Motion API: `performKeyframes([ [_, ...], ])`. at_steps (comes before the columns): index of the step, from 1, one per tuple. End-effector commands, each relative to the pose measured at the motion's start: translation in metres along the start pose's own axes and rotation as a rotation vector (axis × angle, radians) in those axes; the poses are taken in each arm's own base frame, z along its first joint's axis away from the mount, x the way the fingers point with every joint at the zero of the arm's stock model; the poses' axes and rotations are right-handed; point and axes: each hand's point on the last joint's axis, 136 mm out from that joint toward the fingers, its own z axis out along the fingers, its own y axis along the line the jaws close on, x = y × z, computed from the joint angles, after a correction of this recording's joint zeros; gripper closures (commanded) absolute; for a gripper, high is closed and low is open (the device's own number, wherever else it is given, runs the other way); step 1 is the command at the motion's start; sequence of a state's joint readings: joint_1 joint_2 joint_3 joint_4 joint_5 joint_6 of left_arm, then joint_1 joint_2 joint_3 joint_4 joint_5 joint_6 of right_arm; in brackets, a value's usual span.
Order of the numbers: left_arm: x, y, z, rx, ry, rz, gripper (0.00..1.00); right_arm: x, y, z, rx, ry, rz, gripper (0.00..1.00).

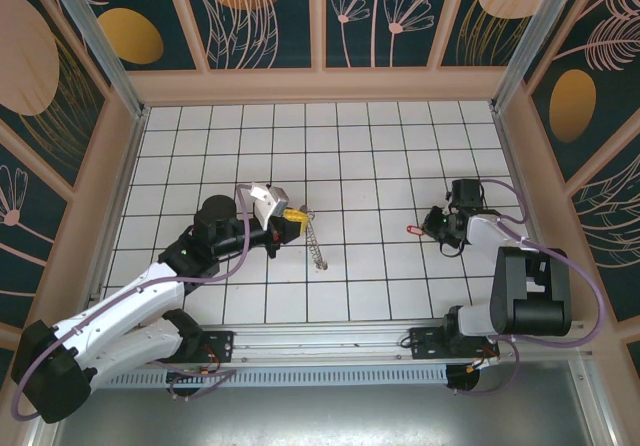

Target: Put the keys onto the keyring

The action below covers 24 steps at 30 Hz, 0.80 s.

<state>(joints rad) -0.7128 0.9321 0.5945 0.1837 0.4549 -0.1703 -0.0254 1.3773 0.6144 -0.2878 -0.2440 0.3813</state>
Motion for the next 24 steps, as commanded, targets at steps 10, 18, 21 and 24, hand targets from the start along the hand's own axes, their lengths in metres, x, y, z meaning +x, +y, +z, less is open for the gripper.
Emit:
performKeyframes([
  [10,-0.0206,-0.0092,-0.0031,0.032,-0.077,0.034,1.00,0.0026,-0.0035,0.0018,0.005,0.008,0.013,0.84],
  [18,-0.0212,-0.0100,-0.0040,0.034,-0.080,0.036,1.00,0.0033,-0.0030,0.0031,0.002,0.016,0.010,0.84],
  [21,-0.0206,-0.0100,-0.0038,0.035,-0.079,0.035,1.00,0.0030,-0.0031,0.0035,0.002,0.015,0.009,0.85],
  [24,-0.0207,-0.0096,-0.0039,0.034,-0.080,0.035,1.00,0.0030,-0.0037,0.0036,0.005,0.015,0.009,0.85],
])
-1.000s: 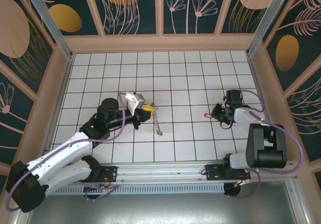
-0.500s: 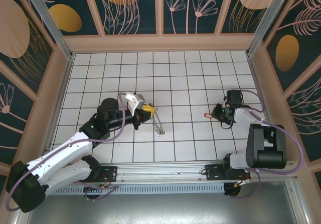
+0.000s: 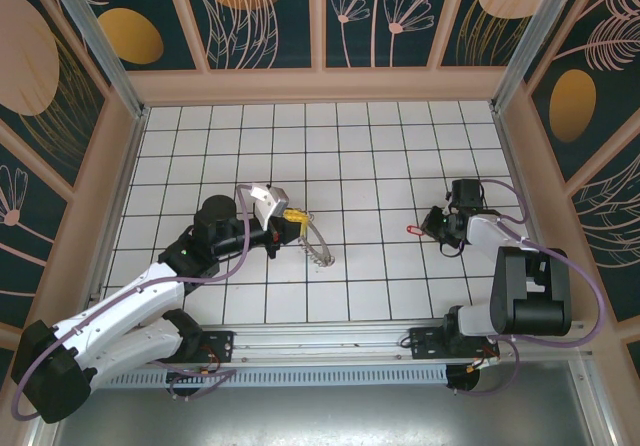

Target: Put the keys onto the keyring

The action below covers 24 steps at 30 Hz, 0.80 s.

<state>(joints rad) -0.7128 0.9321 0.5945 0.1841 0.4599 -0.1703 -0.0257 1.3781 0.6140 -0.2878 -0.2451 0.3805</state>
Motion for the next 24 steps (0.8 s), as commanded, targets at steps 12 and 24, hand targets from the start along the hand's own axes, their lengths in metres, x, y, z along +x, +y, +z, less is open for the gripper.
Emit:
performKeyframes([
  [12,-0.021,-0.009,-0.004,0.026,-0.084,0.040,1.00,0.003,-0.005,0.006,0.012,0.021,0.012,0.87],
  [24,-0.021,-0.009,-0.004,0.030,-0.080,0.037,1.00,-0.002,0.001,-0.005,-0.013,-0.020,-0.007,1.00],
])
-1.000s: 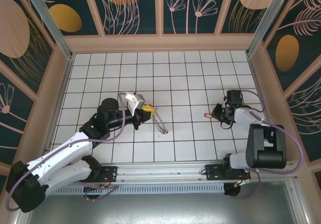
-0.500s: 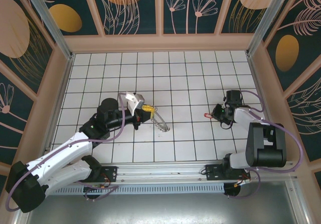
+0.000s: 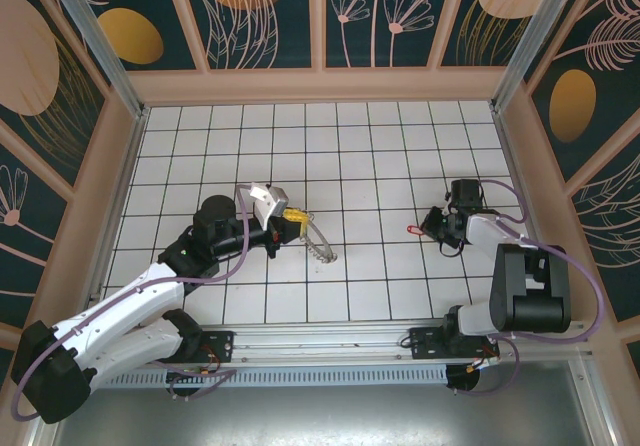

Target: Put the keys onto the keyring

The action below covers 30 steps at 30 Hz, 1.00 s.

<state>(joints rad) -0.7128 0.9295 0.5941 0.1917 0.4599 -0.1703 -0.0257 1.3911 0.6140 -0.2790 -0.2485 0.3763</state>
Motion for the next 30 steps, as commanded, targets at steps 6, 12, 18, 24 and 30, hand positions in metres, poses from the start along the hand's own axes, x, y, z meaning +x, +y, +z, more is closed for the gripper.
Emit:
performKeyframes([
  [6,-0.022,-0.009,-0.003,0.027,-0.065,0.030,1.00,-0.016,0.042,-0.045,-0.116,-0.184,-0.161,1.00],
  [12,-0.028,-0.005,-0.002,-0.003,-0.045,0.031,1.00,-0.013,0.144,-0.121,-0.430,-0.422,-0.522,1.00],
  [18,-0.039,-0.006,-0.004,-0.018,-0.009,0.081,1.00,0.064,0.242,-0.221,-1.012,-0.509,-0.924,1.00],
  [24,-0.052,-0.016,-0.009,0.011,0.014,0.143,1.00,0.115,0.278,-0.264,-1.257,-0.408,-1.160,1.00],
  [30,-0.050,-0.010,-0.007,-0.021,0.042,0.165,1.00,0.128,0.296,-0.280,-1.323,-0.383,-1.202,1.00],
])
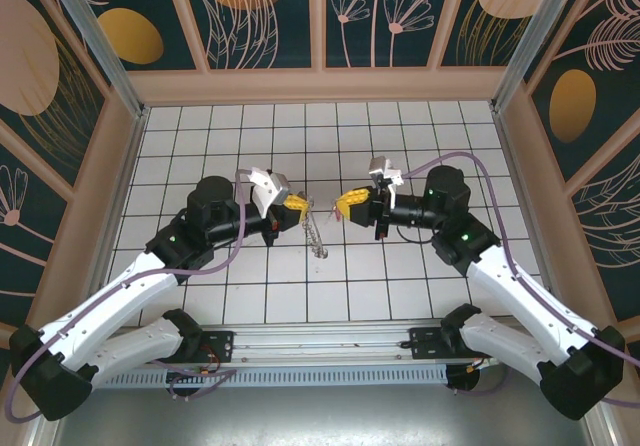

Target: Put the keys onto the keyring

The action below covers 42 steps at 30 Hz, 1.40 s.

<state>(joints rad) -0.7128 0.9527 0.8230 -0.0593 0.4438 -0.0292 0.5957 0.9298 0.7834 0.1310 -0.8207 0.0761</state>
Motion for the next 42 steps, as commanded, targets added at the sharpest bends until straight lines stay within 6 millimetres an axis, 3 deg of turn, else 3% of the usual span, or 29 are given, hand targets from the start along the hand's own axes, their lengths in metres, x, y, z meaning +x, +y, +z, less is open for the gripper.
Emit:
performKeyframes([
  [1,-0.007,0.001,0.000,-0.012,0.003,0.046,1.00,-0.021,0.017,0.005,-0.076,-0.030,-0.080,1.00],
  [17,-0.008,0.009,0.006,-0.042,-0.002,0.093,1.00,0.007,-0.002,0.037,0.066,0.091,-0.013,1.00],
  [29,-0.008,0.002,0.003,-0.010,-0.019,0.101,1.00,0.011,-0.022,0.042,0.174,0.102,0.004,1.00],
  [42,-0.009,0.002,0.002,-0.013,-0.023,0.102,1.00,0.009,-0.008,0.049,0.111,0.092,-0.008,1.00],
])
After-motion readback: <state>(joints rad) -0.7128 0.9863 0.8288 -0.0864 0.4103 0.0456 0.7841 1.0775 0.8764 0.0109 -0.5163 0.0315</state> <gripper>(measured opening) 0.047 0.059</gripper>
